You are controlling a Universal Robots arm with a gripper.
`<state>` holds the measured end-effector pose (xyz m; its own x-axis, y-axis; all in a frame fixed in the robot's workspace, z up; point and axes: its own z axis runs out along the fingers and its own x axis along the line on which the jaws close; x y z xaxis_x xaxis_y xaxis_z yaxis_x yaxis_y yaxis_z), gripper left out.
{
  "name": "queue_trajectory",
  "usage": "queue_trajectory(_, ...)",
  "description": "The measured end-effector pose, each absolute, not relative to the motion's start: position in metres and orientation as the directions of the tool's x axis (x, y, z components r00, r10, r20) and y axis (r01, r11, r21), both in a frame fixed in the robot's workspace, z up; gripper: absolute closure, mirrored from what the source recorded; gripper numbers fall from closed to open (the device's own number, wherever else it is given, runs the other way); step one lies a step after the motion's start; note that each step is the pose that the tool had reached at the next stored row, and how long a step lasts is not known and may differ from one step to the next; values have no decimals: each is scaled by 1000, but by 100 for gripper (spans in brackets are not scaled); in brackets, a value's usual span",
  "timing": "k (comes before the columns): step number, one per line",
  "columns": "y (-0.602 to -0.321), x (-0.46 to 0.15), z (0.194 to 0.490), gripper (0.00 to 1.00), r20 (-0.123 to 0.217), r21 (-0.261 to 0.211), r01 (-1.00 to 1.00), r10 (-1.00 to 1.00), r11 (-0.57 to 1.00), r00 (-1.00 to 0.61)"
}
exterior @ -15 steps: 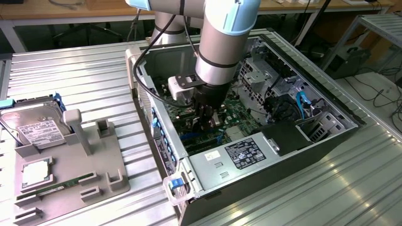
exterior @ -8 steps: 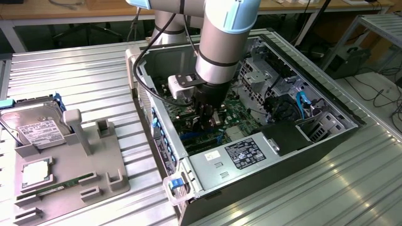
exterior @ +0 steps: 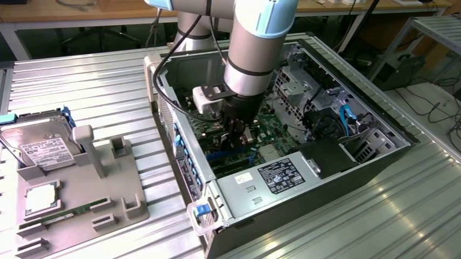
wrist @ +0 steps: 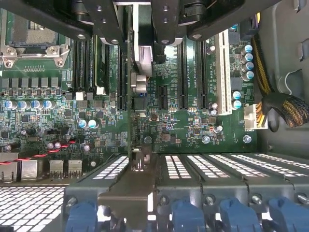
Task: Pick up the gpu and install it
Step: 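Insert the gpu into the slot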
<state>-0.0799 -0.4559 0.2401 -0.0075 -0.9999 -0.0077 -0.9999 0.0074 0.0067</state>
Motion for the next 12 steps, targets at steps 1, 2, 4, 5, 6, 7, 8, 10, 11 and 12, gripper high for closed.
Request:
queue_trajectory(1, -456, -80, 240, 72, -8, 7, -1000, -1000, 7, -7)
queue_trajectory(2, -456, -80, 240, 72, -8, 7, -1000, -1000, 7, -7)
queue_trajectory(4, -456, -80, 239, 72, -8, 7, -1000, -1000, 7, -7)
queue_trajectory(5, -456, -80, 239, 72, -8, 7, -1000, -1000, 7, -7)
queue_trajectory(6, -456, -80, 238, 72, -8, 7, -1000, -1000, 7, -7)
queue_trajectory(7, -456, -80, 238, 72, -8, 7, -1000, -1000, 7, -7)
queue_trajectory(8, -456, -80, 237, 72, -8, 7, -1000, -1000, 7, -7)
queue_trajectory(10, -456, -80, 236, 72, -9, 7, -1000, -1000, 7, -7)
queue_trajectory(11, -456, -80, 236, 72, -9, 7, -1000, -1000, 7, -7)
queue_trajectory(12, -456, -80, 235, 72, -9, 7, -1000, -1000, 7, -7)
